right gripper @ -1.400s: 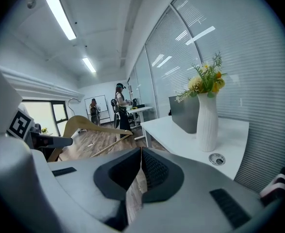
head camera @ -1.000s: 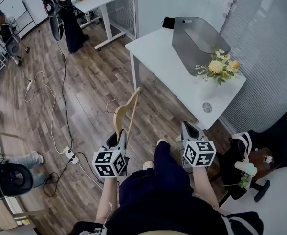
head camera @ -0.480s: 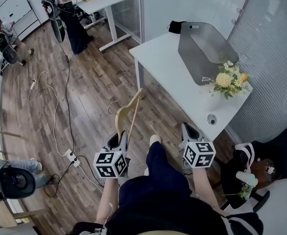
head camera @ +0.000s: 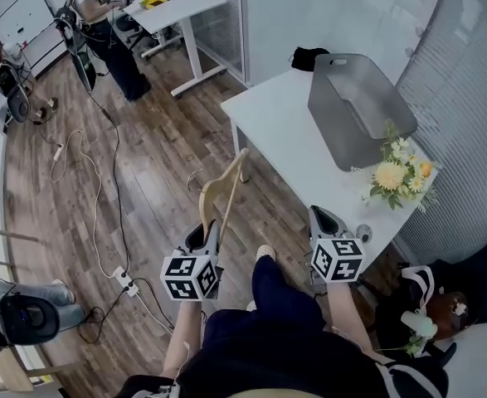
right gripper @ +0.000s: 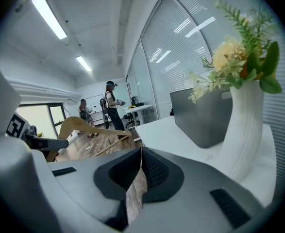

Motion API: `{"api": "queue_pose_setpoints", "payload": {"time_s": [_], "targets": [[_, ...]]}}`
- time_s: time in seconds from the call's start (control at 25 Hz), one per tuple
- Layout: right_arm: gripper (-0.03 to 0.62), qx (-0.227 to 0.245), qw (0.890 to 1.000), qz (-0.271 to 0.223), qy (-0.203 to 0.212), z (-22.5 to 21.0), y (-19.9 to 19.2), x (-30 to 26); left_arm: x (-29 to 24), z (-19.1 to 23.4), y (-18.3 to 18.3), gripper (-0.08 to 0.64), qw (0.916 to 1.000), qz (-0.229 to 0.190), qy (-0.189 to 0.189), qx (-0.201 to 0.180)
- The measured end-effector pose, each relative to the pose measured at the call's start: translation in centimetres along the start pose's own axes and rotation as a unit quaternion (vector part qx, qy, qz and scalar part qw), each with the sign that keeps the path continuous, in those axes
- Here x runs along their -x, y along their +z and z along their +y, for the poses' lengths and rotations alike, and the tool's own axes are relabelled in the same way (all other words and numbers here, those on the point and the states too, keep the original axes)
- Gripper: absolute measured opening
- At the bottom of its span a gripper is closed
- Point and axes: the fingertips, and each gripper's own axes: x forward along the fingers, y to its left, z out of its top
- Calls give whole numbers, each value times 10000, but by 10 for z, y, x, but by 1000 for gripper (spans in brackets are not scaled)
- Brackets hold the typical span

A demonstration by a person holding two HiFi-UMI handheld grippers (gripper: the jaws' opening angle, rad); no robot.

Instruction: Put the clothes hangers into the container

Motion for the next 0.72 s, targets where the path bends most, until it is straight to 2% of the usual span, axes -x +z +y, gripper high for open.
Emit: {"api": "queue_pose_setpoints", "payload": {"time_s": [0.32,0.72], "targets": [[29,95,9997,-2,218,-8,33,-53,-55,6,32,55,10000,51,-28,-24],[29,-2,9999,-35,152,-34,60,-104,-112,18,57,55,9999,96,-49,-51]]}}
